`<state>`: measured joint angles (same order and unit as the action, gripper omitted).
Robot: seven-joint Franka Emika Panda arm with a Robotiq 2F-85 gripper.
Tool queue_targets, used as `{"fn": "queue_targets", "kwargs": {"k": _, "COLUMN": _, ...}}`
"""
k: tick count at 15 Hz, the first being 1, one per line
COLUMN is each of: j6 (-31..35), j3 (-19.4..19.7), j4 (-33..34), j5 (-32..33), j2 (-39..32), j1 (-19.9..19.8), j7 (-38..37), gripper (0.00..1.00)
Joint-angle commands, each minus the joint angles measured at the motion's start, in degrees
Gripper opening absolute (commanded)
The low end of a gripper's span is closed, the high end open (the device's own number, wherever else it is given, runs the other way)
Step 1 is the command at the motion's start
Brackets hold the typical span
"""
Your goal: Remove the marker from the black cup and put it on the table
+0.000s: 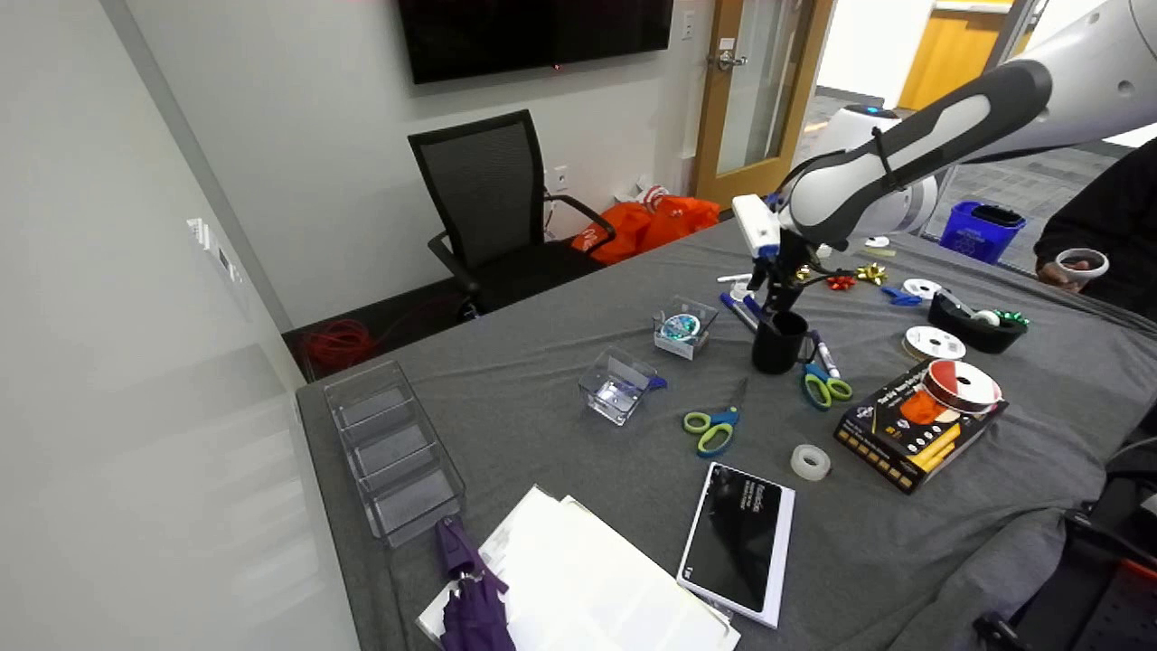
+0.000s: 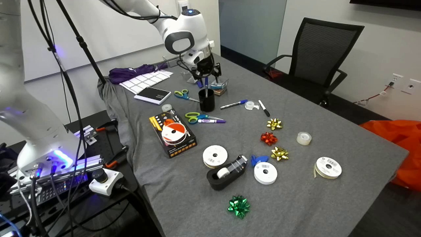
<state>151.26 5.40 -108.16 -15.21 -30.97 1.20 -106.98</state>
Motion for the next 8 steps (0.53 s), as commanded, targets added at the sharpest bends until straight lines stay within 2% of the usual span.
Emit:
{"fn": "queue_targets", "kwargs": {"k": 1, "j6": 2.4, "j3": 0.4, "j4": 0.9, "j5": -0.1, "j2": -2.0, "j1": 0.4, "j7": -0.3, "gripper": 0.53}}
{"fn": "queue_targets", "kwargs": {"k": 8, "j6": 4.5, "j3": -0.4, "j4": -0.1, "j5": -0.9, "j2": -2.1, "j1": -0.1, "j7": 1.1, "gripper": 0.03}}
